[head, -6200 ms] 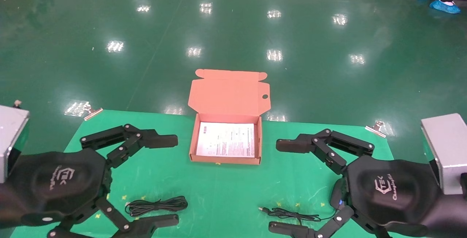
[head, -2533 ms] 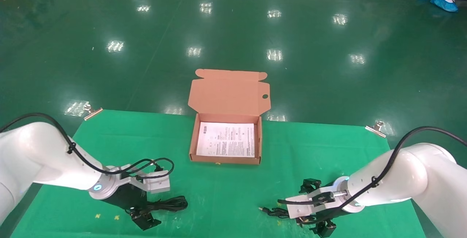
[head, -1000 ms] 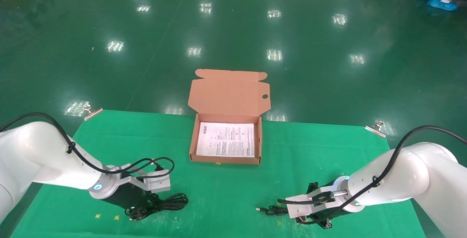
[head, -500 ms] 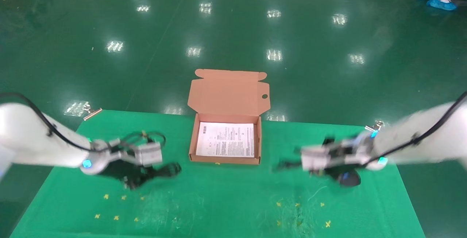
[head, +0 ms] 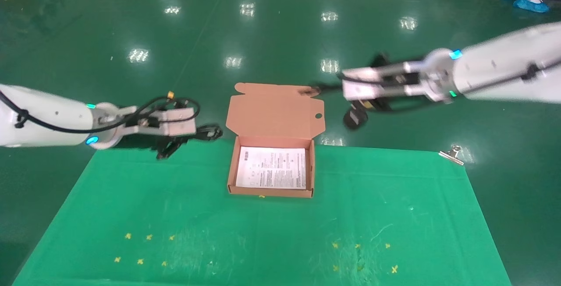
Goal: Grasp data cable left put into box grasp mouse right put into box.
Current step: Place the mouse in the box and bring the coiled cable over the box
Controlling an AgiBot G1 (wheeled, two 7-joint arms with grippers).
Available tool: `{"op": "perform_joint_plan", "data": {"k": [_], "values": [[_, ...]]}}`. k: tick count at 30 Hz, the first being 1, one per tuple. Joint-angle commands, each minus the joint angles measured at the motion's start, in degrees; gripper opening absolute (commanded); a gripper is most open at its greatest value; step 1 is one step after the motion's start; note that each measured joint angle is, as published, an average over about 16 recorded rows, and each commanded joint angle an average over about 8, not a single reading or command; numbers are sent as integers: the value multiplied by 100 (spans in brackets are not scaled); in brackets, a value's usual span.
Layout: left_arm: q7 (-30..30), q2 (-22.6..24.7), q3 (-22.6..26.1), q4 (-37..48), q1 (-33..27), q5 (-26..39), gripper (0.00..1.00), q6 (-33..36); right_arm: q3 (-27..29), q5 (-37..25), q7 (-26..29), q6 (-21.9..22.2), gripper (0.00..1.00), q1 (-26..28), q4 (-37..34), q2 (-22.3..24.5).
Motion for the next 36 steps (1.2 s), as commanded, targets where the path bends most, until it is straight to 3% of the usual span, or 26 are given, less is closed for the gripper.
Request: {"op": "perform_joint_plan", "data": {"k": [1, 14, 21, 36], "values": [[-151, -22, 18, -307, 0, 170, 0, -98, 49, 60, -139, 151, 0, 123, -123, -144], [-532, 196, -59, -700, -330, 793, 0, -625, 386, 933, -1634, 1004, 0, 746, -1581, -1249], [-715, 215, -68, -720, -466, 1081, 0, -657, 415, 1378, -2258, 1202, 0, 953, -1923, -1486], [-949, -122, -15, -920, -275, 1251, 0, -323, 84, 1581, -2048, 1244, 0, 680, -1796, -1435]]}}
